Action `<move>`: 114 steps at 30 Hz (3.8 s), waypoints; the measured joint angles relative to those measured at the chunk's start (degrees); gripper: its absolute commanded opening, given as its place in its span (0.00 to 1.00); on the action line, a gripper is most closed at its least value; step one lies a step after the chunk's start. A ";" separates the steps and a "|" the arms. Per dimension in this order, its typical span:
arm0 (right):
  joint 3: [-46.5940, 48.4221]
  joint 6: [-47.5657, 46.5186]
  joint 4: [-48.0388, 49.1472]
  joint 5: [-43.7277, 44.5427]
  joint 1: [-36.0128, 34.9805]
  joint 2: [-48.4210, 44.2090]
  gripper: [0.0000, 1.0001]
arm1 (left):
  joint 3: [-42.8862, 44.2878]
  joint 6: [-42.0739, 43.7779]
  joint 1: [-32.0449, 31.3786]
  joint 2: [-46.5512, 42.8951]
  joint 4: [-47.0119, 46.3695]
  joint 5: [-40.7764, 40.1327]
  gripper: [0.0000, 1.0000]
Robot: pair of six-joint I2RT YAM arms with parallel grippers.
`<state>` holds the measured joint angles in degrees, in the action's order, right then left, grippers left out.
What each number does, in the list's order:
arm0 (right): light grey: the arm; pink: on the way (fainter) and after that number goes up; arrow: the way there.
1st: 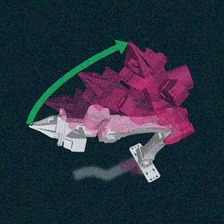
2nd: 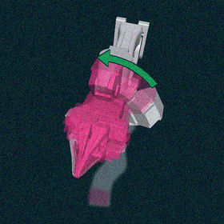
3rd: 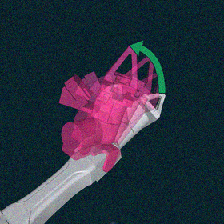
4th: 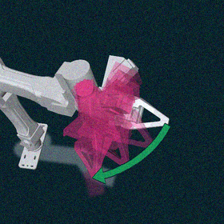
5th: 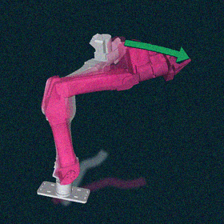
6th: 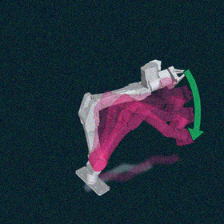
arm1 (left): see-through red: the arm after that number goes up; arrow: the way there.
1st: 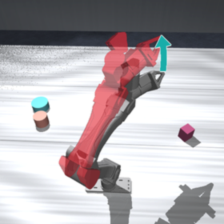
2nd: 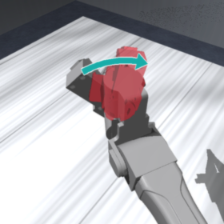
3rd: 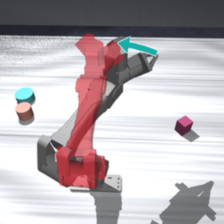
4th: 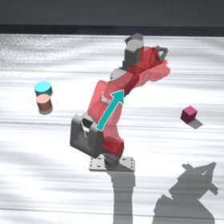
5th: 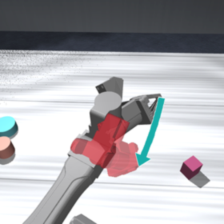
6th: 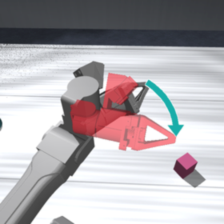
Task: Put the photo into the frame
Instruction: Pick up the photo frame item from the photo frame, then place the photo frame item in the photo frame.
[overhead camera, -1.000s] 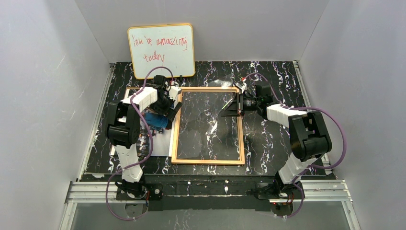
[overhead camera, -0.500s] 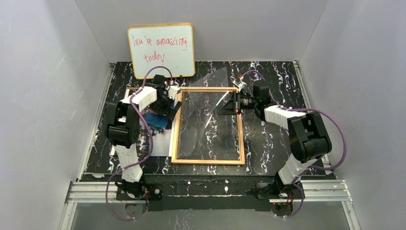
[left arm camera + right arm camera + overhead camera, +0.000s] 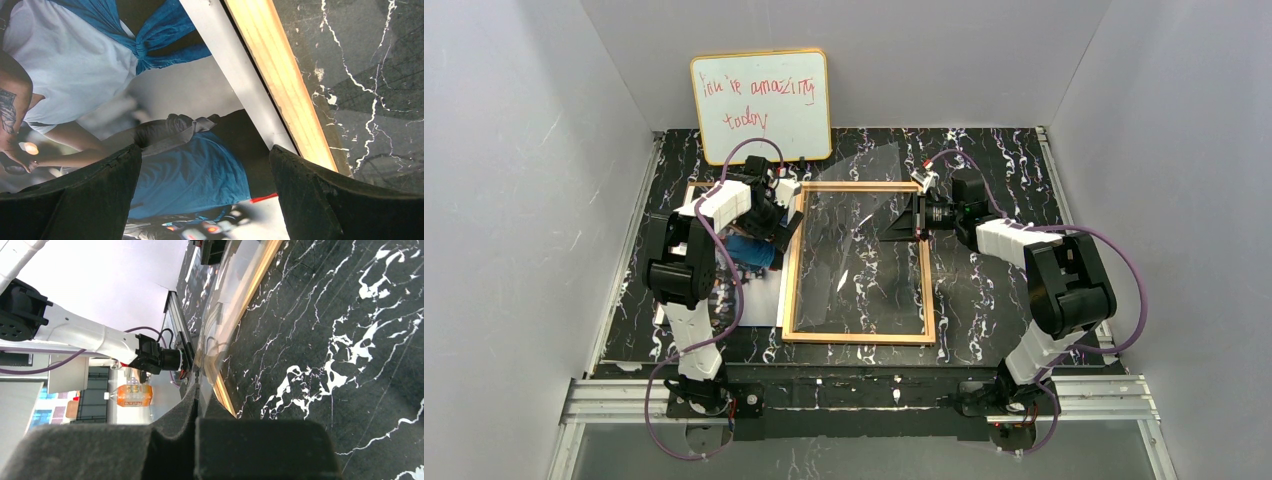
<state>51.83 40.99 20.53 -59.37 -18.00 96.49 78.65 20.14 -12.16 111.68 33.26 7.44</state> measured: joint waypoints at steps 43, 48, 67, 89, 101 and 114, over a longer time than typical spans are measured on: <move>-5.35 8.39 -2.38 5.22 1.73 -0.24 0.01 | -0.28 0.26 0.04 -0.11 -0.26 0.79 0.96; -4.50 9.75 -2.23 5.29 0.72 -0.04 0.01 | -0.28 0.22 0.07 -0.11 -0.26 0.85 0.95; -0.48 5.49 -9.03 7.48 -0.42 0.39 0.04 | 0.11 -1.03 1.33 -0.13 0.00 3.80 0.93; -0.39 0.79 -17.99 12.50 2.40 0.24 0.07 | 0.07 -0.63 1.29 -0.11 0.04 3.78 0.93; -1.07 0.55 -22.10 17.73 2.19 0.20 0.05 | -0.02 -0.59 1.27 -0.13 -0.07 3.74 0.93; -1.11 0.55 -18.75 17.59 0.79 -0.92 0.01 | -0.17 -0.37 1.07 -0.13 -0.24 3.34 0.93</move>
<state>50.72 41.54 1.78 -41.78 -17.21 95.57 78.48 19.77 -11.09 111.55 33.01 10.79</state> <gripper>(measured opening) 0.053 0.929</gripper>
